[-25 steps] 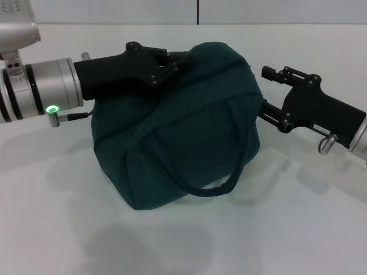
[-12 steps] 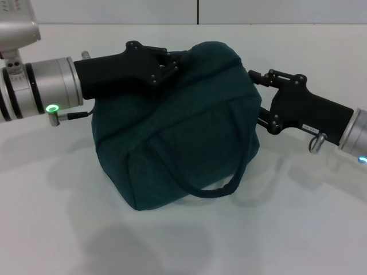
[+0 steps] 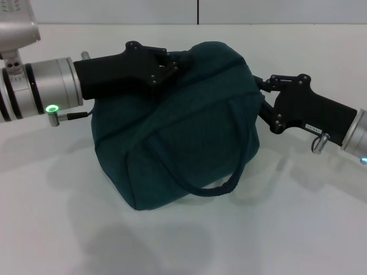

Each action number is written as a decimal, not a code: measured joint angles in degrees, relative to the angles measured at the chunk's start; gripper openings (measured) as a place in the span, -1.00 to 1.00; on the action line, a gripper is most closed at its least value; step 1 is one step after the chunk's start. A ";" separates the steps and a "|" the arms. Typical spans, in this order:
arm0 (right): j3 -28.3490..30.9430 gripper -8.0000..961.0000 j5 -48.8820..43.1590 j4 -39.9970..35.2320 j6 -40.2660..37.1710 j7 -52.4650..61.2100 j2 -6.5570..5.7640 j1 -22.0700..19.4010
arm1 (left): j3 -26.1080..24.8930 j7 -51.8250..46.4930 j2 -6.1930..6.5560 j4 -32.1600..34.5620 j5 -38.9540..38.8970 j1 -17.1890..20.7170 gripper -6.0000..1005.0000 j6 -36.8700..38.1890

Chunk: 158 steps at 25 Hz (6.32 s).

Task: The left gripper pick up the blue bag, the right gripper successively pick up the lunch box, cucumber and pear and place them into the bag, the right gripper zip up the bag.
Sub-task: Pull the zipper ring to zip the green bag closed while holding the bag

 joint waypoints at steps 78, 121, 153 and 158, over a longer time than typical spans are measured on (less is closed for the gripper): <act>3.89 -0.33 -4.43 -1.20 6.61 3.72 0.24 3.96 | 0.00 1.32 -0.01 0.01 0.00 -0.39 -0.82 -1.52; 3.24 -0.38 -4.34 -2.86 5.15 7.14 -0.61 1.06 | 0.00 1.32 0.10 0.04 0.26 -0.39 -0.81 -1.34; 1.07 -0.67 -5.25 -5.72 9.24 6.63 -0.10 1.71 | 0.00 1.32 0.09 0.00 0.31 -0.92 -0.80 -1.50; 1.49 -0.84 -5.23 -5.71 8.89 6.32 -0.09 1.49 | 0.00 1.32 0.09 0.00 0.34 -0.91 -0.79 -1.47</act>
